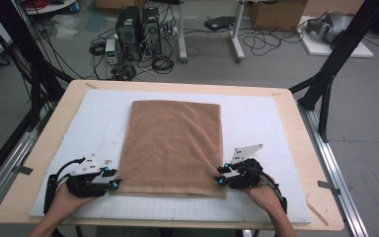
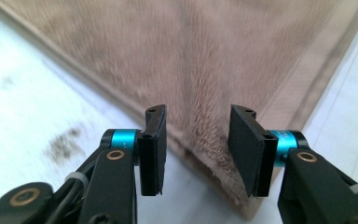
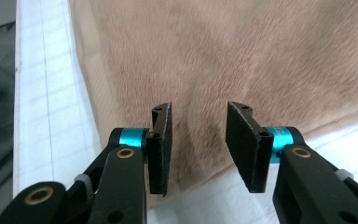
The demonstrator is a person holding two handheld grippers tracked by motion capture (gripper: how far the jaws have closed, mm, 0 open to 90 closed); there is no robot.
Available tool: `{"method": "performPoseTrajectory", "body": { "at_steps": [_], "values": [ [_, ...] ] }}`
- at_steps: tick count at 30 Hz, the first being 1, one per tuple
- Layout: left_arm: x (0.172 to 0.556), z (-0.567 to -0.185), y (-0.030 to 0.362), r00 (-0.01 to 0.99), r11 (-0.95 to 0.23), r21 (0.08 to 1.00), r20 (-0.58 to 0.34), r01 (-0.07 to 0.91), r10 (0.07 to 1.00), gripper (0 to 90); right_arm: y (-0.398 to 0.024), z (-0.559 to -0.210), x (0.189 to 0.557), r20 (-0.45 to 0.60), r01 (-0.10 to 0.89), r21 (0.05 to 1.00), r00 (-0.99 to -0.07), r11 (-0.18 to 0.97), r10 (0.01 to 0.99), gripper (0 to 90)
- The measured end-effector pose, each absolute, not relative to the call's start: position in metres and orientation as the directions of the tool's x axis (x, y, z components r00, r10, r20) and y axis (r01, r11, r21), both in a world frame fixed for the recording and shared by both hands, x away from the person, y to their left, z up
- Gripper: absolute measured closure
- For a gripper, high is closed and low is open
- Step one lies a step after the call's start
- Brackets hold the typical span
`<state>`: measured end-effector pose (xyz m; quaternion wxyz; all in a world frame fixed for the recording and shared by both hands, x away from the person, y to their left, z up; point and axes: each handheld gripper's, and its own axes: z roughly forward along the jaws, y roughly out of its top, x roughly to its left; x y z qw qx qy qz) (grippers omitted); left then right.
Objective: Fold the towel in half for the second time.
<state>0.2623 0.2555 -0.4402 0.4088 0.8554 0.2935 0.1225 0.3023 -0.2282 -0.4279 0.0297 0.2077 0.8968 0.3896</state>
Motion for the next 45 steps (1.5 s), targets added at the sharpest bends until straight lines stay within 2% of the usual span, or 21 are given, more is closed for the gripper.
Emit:
{"method": "performPoseTrajectory", "body": {
  "at_steps": [4,8,14,16,21,24,32,35,38,41,45],
  "values": [
    [0.268,-0.432,0.259,0.78,-0.442,0.797,-0.058,0.412,0.623,51.4,-0.231,-0.429,0.31,0.145,0.401,0.714,-0.887,0.574,0.439,50.1],
    [0.282,-0.418,0.259,0.752,-0.392,0.819,-0.071,0.418,0.655,47.0,-0.232,-0.42,0.322,0.12,0.41,0.733,-0.864,0.544,0.489,41.9],
    [0.314,-0.395,0.256,0.699,-0.332,0.851,-0.056,0.407,0.713,44.1,-0.236,-0.4,0.348,0.085,0.422,0.752,-0.823,0.505,0.561,36.5],
    [0.327,-0.39,0.252,0.685,-0.331,0.855,-0.038,0.399,0.727,44.0,-0.236,-0.393,0.358,0.067,0.417,0.763,-0.811,0.494,0.581,36.2],
    [0.36,-0.383,0.244,0.675,-0.309,0.857,-0.06,0.413,0.735,44.7,-0.233,-0.379,0.39,0.054,0.422,0.766,-0.794,0.485,0.606,33.1],
    [0.379,-0.378,0.241,0.669,-0.304,0.861,-0.054,0.407,0.742,49.6,-0.232,-0.374,0.41,0.062,0.431,0.773,-0.781,0.465,0.622,32.6],
    [0.431,-0.383,0.24,0.614,-0.263,0.85,-0.087,0.457,0.785,43.7,-0.232,-0.369,0.454,0.043,0.438,0.777,-0.754,0.452,0.656,31.9],
    [0.443,-0.392,0.241,0.593,-0.247,0.853,-0.088,0.46,0.801,43.6,-0.234,-0.378,0.465,0.021,0.434,0.782,-0.736,0.448,0.677,32.5],
    [0.453,-0.407,0.242,0.565,-0.233,0.832,-0.113,0.503,0.817,43.4,-0.235,-0.394,0.475,0.038,0.489,0.748,-0.708,0.45,0.705,32.1],
    [0.458,-0.421,0.239,0.568,-0.267,0.795,-0.115,0.545,0.815,43.6,-0.23,-0.407,0.48,0.045,0.512,0.723,-0.704,0.463,0.709,32.0],
    [0.461,-0.431,0.234,0.566,-0.285,0.785,-0.1,0.55,0.818,42.6,-0.224,-0.419,0.486,0.055,0.529,0.724,-0.684,0.443,0.727,32.0]
  ]
}}
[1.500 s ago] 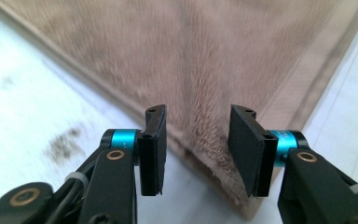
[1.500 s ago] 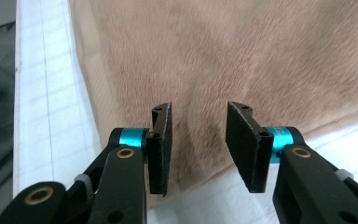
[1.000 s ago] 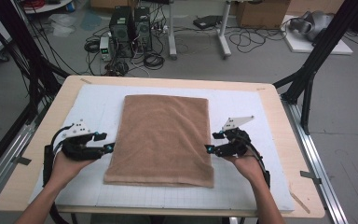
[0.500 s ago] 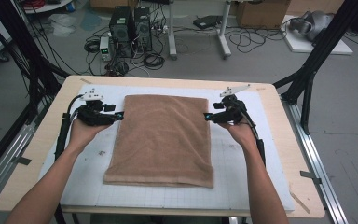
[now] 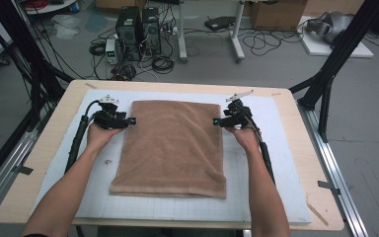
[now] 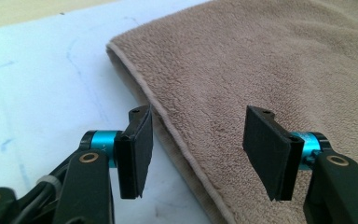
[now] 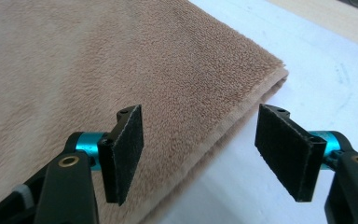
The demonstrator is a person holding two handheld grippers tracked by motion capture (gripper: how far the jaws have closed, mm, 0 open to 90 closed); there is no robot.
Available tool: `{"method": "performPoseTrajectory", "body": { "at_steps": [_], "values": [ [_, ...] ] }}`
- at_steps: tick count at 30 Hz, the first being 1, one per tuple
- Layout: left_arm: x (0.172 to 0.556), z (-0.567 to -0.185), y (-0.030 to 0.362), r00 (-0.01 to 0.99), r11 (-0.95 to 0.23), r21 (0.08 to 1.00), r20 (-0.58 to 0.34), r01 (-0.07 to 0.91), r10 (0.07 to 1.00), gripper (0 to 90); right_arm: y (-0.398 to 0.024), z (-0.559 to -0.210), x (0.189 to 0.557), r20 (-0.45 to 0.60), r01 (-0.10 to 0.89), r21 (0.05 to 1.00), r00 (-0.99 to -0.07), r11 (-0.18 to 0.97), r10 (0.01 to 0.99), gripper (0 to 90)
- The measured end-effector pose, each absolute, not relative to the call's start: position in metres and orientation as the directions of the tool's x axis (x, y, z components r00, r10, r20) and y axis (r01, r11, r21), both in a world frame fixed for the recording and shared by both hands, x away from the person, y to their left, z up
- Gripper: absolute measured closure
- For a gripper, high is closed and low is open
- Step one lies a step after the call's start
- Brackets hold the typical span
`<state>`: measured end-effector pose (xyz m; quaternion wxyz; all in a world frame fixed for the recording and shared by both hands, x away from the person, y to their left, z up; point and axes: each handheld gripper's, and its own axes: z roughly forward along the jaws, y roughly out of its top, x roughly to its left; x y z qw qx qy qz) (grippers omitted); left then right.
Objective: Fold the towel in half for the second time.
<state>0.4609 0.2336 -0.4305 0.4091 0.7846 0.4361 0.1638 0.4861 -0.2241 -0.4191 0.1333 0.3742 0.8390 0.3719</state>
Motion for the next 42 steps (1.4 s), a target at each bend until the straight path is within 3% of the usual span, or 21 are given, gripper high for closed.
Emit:
{"method": "performPoseTrajectory", "body": {
  "at_steps": [3,7,10,14,18,19,24,30,36,42],
  "values": [
    [0.463,-0.436,0.232,0.557,-0.292,0.779,-0.088,0.555,0.826,42.0,-0.222,-0.427,0.489,0.048,0.546,0.712,-0.665,0.441,0.746,32.0],
    [0.466,-0.443,0.234,0.55,-0.299,0.756,-0.095,0.582,0.83,48.5,-0.224,-0.438,0.493,0.08,0.589,0.692,-0.636,0.416,0.767,32.4],
    [0.466,-0.446,0.232,0.538,-0.29,0.754,-0.098,0.589,0.838,50.3,-0.222,-0.442,0.493,0.096,0.605,0.686,-0.626,0.404,0.774,37.5],
    [0.465,-0.445,0.23,0.552,-0.299,0.753,-0.101,0.586,0.827,61.3,-0.217,-0.442,0.491,0.101,0.598,0.692,-0.635,0.404,0.766,53.6],
    [0.466,-0.446,0.231,0.566,-0.281,0.75,-0.148,0.599,0.811,75.1,-0.217,-0.443,0.49,0.181,0.617,0.689,-0.654,0.38,0.734,79.1],
    [0.466,-0.445,0.231,0.573,-0.287,0.748,-0.149,0.598,0.806,78.8,-0.216,-0.443,0.49,0.187,0.615,0.691,-0.659,0.379,0.728,80.7],
    [0.465,-0.441,0.234,0.565,-0.27,0.752,-0.16,0.601,0.81,82.9,-0.221,-0.438,0.49,0.213,0.621,0.693,-0.661,0.366,0.719,83.5],
    [0.45,-0.413,0.239,0.611,-0.264,0.809,-0.144,0.526,0.778,83.2,-0.223,-0.401,0.476,0.174,0.53,0.755,-0.729,0.386,0.662,83.5],
    [0.408,-0.394,0.253,0.661,-0.262,0.839,-0.146,0.478,0.736,83.0,-0.232,-0.373,0.433,0.194,0.491,0.77,-0.788,0.408,0.584,83.1],
    [0.353,-0.407,0.26,0.725,-0.32,0.832,-0.135,0.453,0.675,82.3,-0.234,-0.381,0.384,0.208,0.483,0.738,-0.828,0.472,0.521,82.5]
  ]
}}
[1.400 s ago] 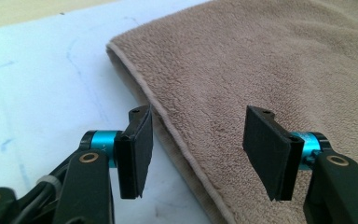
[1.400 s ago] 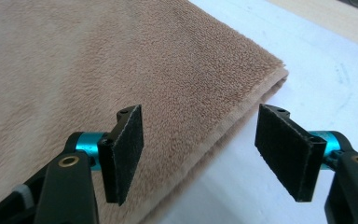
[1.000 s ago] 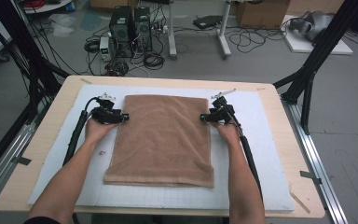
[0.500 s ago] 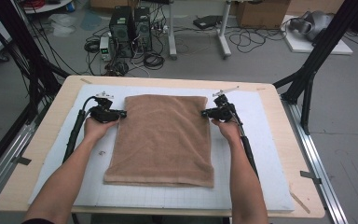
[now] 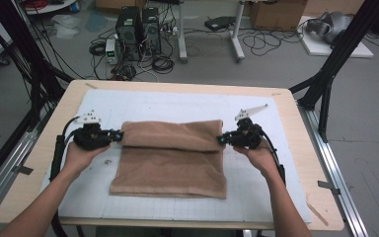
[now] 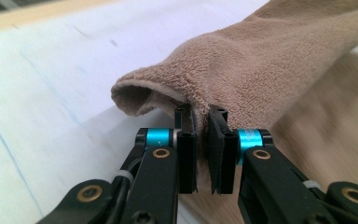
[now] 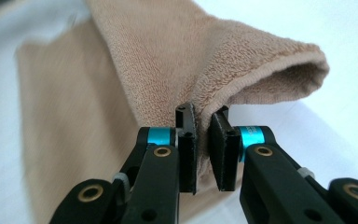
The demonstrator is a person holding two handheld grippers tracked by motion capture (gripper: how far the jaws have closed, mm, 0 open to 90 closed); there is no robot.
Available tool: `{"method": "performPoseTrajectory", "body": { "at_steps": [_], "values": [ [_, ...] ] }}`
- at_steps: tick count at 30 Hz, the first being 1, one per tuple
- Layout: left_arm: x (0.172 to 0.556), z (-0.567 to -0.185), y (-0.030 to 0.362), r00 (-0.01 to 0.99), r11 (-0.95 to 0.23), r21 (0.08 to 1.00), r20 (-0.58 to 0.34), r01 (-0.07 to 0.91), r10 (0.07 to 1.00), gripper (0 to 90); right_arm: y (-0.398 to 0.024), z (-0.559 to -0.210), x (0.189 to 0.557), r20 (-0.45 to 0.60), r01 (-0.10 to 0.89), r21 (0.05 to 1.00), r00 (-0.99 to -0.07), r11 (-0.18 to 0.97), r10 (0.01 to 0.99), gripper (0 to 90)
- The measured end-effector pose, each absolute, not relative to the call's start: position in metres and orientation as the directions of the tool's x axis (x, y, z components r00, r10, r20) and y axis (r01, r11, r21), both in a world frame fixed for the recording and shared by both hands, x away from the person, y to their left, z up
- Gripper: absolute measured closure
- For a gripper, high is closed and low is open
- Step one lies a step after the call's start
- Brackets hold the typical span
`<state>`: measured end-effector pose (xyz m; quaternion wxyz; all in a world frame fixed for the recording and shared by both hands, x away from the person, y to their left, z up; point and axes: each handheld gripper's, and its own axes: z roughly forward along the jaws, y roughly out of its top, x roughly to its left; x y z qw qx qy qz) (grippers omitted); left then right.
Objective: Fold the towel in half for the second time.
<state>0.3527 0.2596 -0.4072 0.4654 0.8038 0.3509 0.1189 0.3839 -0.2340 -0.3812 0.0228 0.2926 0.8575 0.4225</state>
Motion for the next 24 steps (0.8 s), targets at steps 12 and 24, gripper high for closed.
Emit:
{"method": "performPoseTrajectory", "body": {
  "at_steps": [12,24],
  "values": [
    [0.324,-0.417,0.271,0.728,-0.377,0.808,-0.091,0.453,0.679,59.1,-0.251,-0.409,0.359,0.259,0.554,0.706,-0.782,0.442,0.567,51.1],
    [0.377,-0.408,0.256,0.658,-0.308,0.816,-0.114,0.489,0.744,51.3,-0.242,-0.397,0.405,0.245,0.575,0.709,-0.743,0.407,0.622,34.2]
  ]
}}
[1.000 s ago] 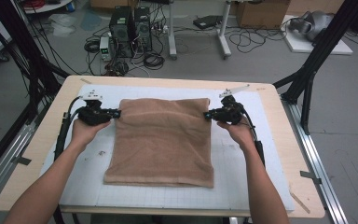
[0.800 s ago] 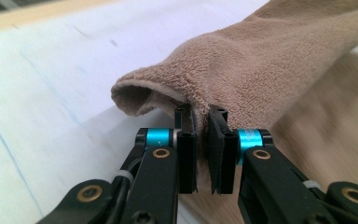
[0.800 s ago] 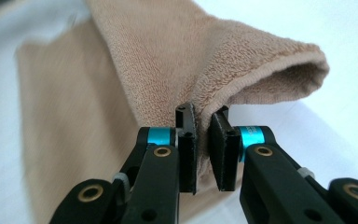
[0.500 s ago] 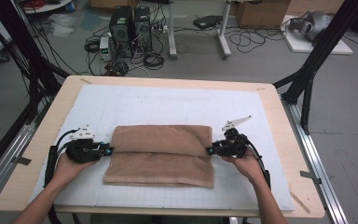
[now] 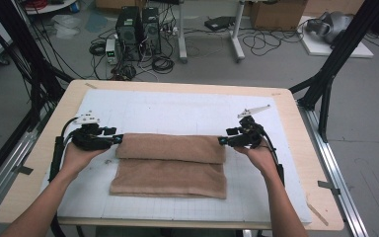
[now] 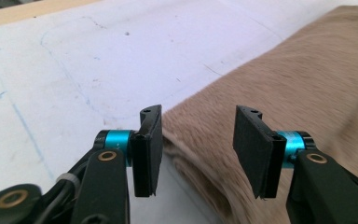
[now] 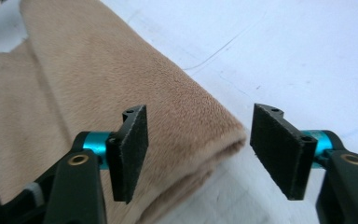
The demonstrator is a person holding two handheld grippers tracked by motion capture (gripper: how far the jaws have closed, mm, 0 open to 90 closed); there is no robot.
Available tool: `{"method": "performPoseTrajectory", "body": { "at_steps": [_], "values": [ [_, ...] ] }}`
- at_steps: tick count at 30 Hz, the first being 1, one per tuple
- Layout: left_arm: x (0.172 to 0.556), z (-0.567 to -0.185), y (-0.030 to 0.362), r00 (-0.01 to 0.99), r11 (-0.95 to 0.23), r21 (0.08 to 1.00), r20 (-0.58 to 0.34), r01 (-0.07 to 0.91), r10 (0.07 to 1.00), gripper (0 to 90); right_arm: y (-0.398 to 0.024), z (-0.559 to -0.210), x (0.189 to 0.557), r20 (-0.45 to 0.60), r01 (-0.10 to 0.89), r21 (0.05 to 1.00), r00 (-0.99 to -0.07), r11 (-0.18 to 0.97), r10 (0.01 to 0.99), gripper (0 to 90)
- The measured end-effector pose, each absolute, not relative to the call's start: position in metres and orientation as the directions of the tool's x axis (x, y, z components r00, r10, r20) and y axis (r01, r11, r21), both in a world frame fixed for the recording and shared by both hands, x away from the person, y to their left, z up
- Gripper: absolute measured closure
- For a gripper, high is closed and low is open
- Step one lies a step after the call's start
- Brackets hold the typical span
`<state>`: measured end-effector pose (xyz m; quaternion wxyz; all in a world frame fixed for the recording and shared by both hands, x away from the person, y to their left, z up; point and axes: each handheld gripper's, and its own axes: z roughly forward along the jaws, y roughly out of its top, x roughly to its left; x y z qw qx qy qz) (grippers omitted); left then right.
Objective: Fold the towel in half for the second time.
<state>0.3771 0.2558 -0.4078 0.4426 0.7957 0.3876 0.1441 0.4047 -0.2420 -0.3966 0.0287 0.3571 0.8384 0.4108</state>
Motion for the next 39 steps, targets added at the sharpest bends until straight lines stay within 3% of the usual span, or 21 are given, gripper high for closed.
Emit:
{"method": "performPoseTrajectory", "body": {
  "at_steps": [2,6,8,11,13,15,23,28,31,34,39],
  "values": [
    [0.388,-0.416,0.249,0.65,-0.323,0.789,-0.123,0.523,0.75,46.4,-0.236,-0.403,0.413,0.267,0.597,0.691,-0.735,0.408,0.623,31.0],
    [0.397,-0.429,0.24,0.657,-0.347,0.754,-0.145,0.557,0.74,45.1,-0.228,-0.42,0.422,0.269,0.617,0.648,-0.733,0.446,0.625,29.8],
    [0.398,-0.431,0.24,0.673,-0.341,0.75,-0.182,0.567,0.717,52.6,-0.227,-0.427,0.424,0.336,0.651,0.619,-0.725,0.439,0.602,41.5],
    [0.393,-0.425,0.239,0.703,-0.377,0.76,-0.144,0.529,0.696,76.4,-0.226,-0.423,0.421,0.353,0.626,0.625,-0.759,0.466,0.546,64.8],
    [0.39,-0.421,0.24,0.703,-0.376,0.771,-0.127,0.514,0.7,80.6,-0.224,-0.415,0.417,0.305,0.58,0.651,-0.791,0.49,0.531,72.5],
    [0.386,-0.415,0.243,0.7,-0.36,0.789,-0.12,0.498,0.704,81.4,-0.223,-0.406,0.411,0.261,0.54,0.68,-0.81,0.495,0.526,74.6],
    [0.351,-0.383,0.252,0.717,-0.298,0.871,-0.085,0.391,0.691,80.0,-0.226,-0.372,0.383,0.166,0.427,0.763,-0.855,0.485,0.491,75.1],
    [0.295,-0.38,0.261,0.784,-0.334,0.885,-0.054,0.324,0.618,78.1,-0.232,-0.357,0.338,0.152,0.348,0.804,-0.904,0.482,0.399,72.3],
    [0.264,-0.388,0.269,0.801,-0.331,0.887,-0.07,0.323,0.594,63.0,-0.239,-0.358,0.31,0.171,0.332,0.813,-0.922,0.479,0.348,63.3],
    [0.258,-0.387,0.276,0.793,-0.324,0.888,-0.072,0.328,0.605,55.0,-0.246,-0.36,0.305,0.193,0.348,0.827,-0.913,0.441,0.36,60.0],
    [0.276,-0.387,0.272,0.782,-0.311,0.894,-0.066,0.322,0.62,53.7,-0.243,-0.371,0.319,0.195,0.375,0.808,-0.898,0.454,0.393,56.6]
  ]
}}
